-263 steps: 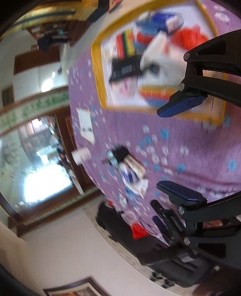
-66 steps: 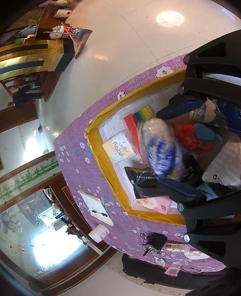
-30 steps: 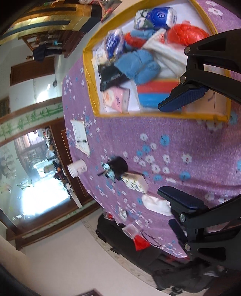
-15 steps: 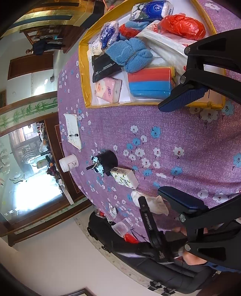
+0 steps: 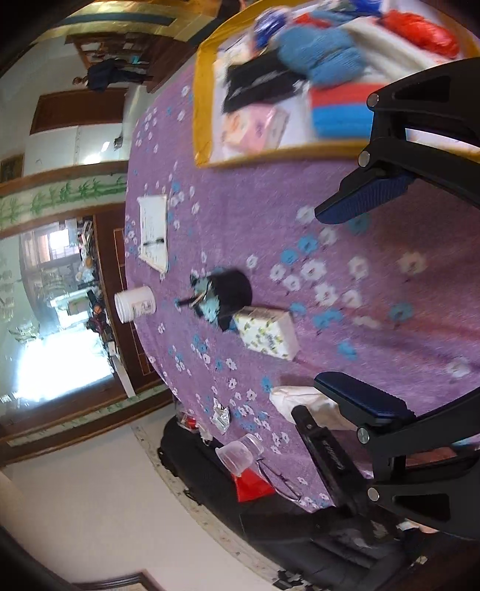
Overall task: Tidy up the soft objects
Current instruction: 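Grasp the white cloth on the table with the left tool, then grasp the lemon-print tissue pack with the right tool while the left tool holds the white cloth, then carry the white cloth and lemon-print pack over the tray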
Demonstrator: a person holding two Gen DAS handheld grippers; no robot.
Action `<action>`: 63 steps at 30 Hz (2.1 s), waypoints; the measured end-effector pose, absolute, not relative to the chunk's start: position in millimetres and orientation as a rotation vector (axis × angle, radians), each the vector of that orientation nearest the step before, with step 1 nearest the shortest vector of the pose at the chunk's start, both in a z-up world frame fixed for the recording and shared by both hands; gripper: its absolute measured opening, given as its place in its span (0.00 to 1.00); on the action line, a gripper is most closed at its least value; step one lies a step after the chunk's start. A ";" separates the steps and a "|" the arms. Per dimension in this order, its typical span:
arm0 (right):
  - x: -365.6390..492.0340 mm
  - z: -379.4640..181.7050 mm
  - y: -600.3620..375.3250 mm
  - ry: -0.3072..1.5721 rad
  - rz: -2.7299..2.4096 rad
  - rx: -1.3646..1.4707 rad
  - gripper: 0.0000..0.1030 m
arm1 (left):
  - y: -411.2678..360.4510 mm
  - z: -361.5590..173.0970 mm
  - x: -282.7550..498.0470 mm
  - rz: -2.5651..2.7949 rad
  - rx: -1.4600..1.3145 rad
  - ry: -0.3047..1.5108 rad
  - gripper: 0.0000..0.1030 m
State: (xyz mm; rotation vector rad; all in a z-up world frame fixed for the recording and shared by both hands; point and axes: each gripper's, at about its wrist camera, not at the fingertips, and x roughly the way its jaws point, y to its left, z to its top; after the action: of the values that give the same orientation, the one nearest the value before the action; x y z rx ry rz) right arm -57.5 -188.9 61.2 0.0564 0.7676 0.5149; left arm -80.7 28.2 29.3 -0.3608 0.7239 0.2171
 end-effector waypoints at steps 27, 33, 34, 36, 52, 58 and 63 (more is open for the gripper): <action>-24.0 14.2 -144.6 0.868 0.589 0.040 0.25 | 16.7 29.1 -75.8 0.226 -0.282 0.737 0.22; -51.4 12.3 -178.4 0.808 0.640 0.057 0.24 | 15.7 32.7 -80.1 0.230 -0.274 0.707 0.22; -51.4 11.9 -183.7 0.804 0.655 0.090 0.24 | 17.3 32.9 -80.4 0.236 -0.283 0.705 0.22; -51.5 12.2 -188.7 0.796 0.666 0.123 0.24 | 18.0 33.3 -81.3 0.237 -0.286 0.701 0.22; -57.6 16.2 -189.1 0.766 0.690 0.118 0.24 | 7.9 14.1 -50.3 0.205 -0.236 0.889 0.55; -56.9 16.1 -189.2 0.765 0.687 0.120 0.24 | -2.6 13.2 -49.0 0.214 -0.174 0.889 0.19; -58.3 16.7 -192.3 0.753 0.685 0.127 0.24 | 3.6 23.8 -64.4 0.220 -0.217 0.798 0.11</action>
State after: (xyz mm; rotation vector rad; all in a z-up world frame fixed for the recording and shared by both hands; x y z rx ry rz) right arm -58.3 -192.3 16.7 0.1272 0.7528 0.6847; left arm -64.4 3.6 23.8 -0.2166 0.7983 0.2201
